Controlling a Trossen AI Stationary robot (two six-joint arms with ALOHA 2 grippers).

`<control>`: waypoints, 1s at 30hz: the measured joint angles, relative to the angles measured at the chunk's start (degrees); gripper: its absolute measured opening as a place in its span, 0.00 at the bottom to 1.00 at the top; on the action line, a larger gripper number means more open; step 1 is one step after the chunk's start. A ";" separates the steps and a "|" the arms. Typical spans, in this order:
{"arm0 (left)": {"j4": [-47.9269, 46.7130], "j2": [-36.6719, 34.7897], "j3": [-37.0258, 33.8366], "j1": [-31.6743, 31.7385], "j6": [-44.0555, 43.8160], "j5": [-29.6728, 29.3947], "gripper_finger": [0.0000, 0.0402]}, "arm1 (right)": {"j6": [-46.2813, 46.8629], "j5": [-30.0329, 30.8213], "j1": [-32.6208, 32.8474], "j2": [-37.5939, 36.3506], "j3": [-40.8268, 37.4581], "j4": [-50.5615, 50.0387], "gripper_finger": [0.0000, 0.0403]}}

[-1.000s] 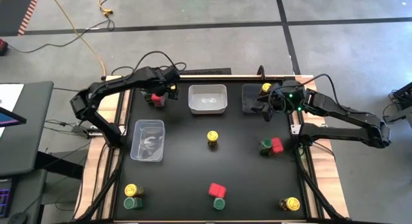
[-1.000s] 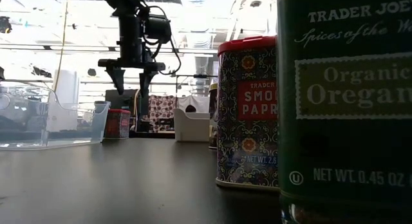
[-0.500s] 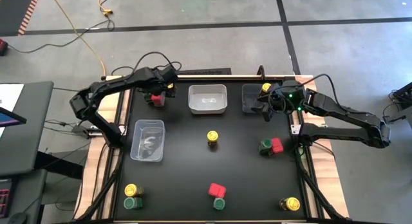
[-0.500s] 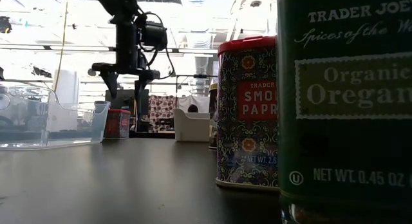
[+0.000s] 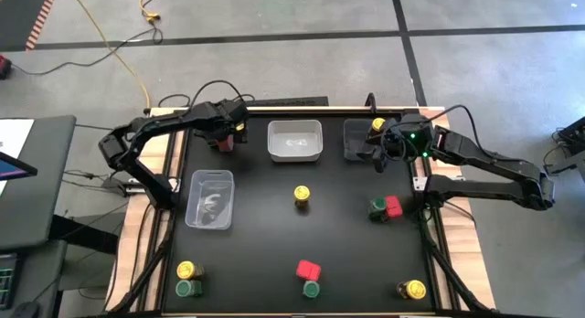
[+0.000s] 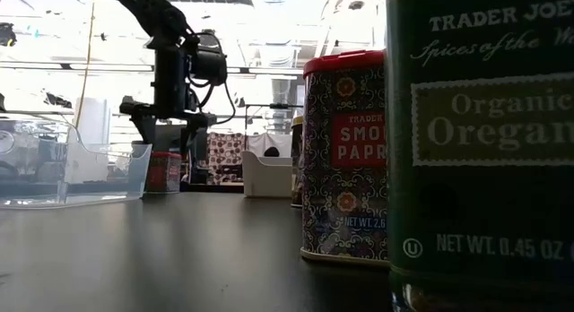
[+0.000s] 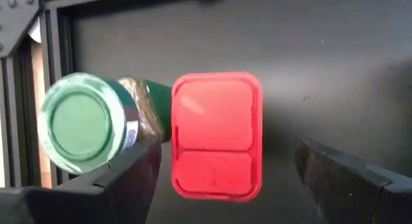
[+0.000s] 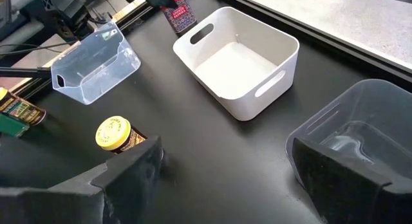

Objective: Sort spices by type
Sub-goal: Put the top left red seasoning can into the white bin

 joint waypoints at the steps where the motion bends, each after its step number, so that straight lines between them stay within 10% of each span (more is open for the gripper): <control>1: 0.12 0.00 -0.16 -0.02 -0.15 -0.07 0.84 | 0.00 0.00 0.00 0.00 0.00 0.01 0.93; 30: 4.89 0.00 -2.85 0.00 -3.65 -0.88 0.71 | -0.02 0.00 0.02 0.04 0.00 0.01 0.93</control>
